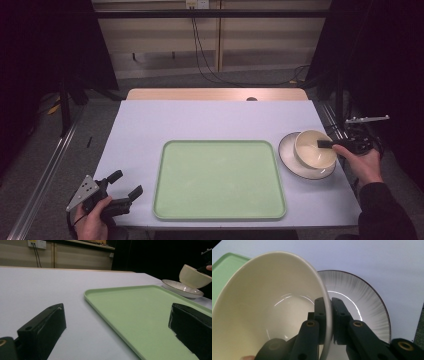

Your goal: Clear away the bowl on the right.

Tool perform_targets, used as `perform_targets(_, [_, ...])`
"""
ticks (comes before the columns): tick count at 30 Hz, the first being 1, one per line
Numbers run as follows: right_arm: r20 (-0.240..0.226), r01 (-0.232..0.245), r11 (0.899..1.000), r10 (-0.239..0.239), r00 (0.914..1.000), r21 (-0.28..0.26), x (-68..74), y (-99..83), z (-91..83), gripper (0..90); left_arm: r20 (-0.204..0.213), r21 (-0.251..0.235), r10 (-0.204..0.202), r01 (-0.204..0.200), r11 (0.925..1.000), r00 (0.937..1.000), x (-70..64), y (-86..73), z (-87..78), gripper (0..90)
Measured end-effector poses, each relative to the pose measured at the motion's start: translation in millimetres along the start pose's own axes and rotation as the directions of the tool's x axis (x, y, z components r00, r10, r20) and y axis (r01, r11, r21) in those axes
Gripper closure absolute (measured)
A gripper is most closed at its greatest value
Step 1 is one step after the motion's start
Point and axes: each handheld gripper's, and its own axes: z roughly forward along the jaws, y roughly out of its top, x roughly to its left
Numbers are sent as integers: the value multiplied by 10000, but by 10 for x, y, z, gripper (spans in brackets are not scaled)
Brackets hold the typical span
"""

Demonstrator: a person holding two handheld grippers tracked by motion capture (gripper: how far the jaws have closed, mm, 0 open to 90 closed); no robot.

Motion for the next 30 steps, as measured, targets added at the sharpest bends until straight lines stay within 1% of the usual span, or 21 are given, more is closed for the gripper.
perform_targets(8, [-311,106,9997,-113,9995,-219,65,47,-45,843,-65,-6,25,-25,10000,10000,4,0,-5,12])
perform_targets(9, [-346,56,9996,-66,9994,-273,81,54,-53,843,-65,-10,18,-18,10000,10000,4,-1,-6,12])
perform_targets(10, [-365,119,9995,-130,9992,-306,83,59,-57,843,-67,-5,25,-25,10000,10000,4,-1,-6,12])
perform_targets(13, [-489,82,9992,-101,9988,-385,118,76,-65,843,-83,-28,16,-16,10000,10000,0,0,-6,12])
perform_targets(15, [-514,225,9988,-247,9984,-428,138,90,-69,843,-100,-1,72,-72,10000,9999,3,1,-9,12])
perform_targets(16, [-590,243,9984,-272,9979,-507,171,108,-78,843,-74,-1,38,-38,10000,10000,2,0,-8,12])
perform_targets(17, [-590,243,9984,-272,9979,-507,171,108,-78,843,-37,32,72,-72,10000,10000,4,0,-9,12])
perform_targets(18, [-610,294,9982,-326,9976,-522,179,116,-81,843,-110,2,77,-77,10000,9999,4,1,-9,12])
perform_targets(23, [-794,348,9971,-401,9960,-672,259,165,-92,843,-68,13,56,-56,10000,10000,3,0,-8,12])
perform_targets(24, [-838,451,9966,-509,9952,-695,280,182,-94,843,-89,-27,20,-20,10000,10000,0,0,-6,12])
perform_targets(27, [-837,495,9957,-560,9949,-783,298,193,-89,843,-78,-33,-12,11,10000,10000,-3,-1,-2,12])
perform_targets(28, [-957,442,9955,-522,9940,-843,314,205,-91,843,-61,-22,-4,4,10000,10000,-4,-1,0,12])
perform_targets(30, [-1014,472,9949,-562,9933,-891,326,217,-90,843,-73,-26,-11,11,10000,10000,-5,-1,2,12])
